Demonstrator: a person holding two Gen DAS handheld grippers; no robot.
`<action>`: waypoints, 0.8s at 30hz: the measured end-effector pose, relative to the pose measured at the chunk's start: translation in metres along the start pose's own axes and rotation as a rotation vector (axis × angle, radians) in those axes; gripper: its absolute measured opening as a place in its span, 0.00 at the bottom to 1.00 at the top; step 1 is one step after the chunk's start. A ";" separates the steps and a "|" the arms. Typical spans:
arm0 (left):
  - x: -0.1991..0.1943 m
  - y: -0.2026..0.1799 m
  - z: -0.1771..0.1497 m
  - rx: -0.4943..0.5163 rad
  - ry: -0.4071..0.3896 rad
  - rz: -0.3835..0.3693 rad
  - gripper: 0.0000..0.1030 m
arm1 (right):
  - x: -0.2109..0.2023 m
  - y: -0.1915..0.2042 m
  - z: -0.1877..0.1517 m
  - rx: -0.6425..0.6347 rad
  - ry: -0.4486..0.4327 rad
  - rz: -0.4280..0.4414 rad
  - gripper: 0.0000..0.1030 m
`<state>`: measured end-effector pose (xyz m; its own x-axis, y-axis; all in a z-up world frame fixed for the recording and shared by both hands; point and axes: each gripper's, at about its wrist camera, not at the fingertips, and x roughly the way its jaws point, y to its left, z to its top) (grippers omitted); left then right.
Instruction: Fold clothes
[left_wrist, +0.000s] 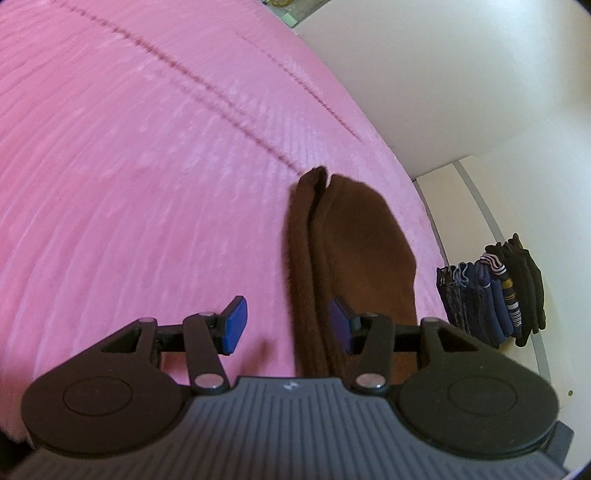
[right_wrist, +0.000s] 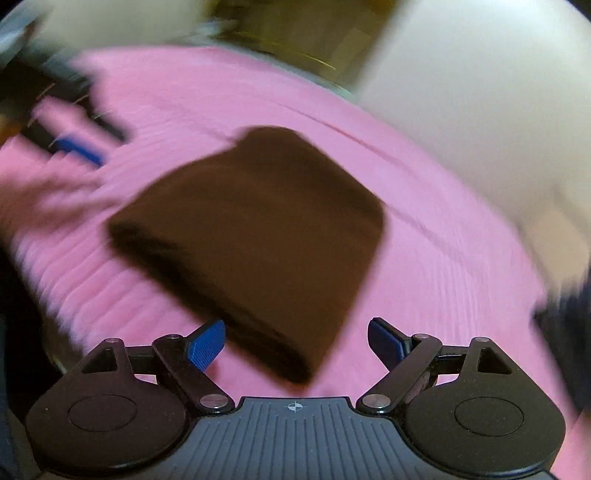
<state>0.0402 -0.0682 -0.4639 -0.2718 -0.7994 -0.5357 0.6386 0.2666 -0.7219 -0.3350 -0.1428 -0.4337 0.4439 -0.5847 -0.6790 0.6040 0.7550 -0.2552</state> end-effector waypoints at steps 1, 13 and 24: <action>0.003 -0.004 0.006 0.012 -0.004 -0.006 0.44 | 0.003 -0.020 0.001 0.109 0.011 0.012 0.84; 0.112 -0.047 0.090 0.193 0.037 -0.032 0.54 | 0.093 -0.186 0.031 0.978 -0.014 0.268 0.68; 0.156 -0.044 0.101 0.146 0.041 -0.128 0.11 | 0.179 -0.214 0.059 1.058 -0.008 0.541 0.19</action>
<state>0.0422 -0.2588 -0.4713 -0.3850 -0.7982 -0.4634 0.6936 0.0810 -0.7158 -0.3460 -0.4265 -0.4600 0.8116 -0.2697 -0.5182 0.5814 0.2865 0.7615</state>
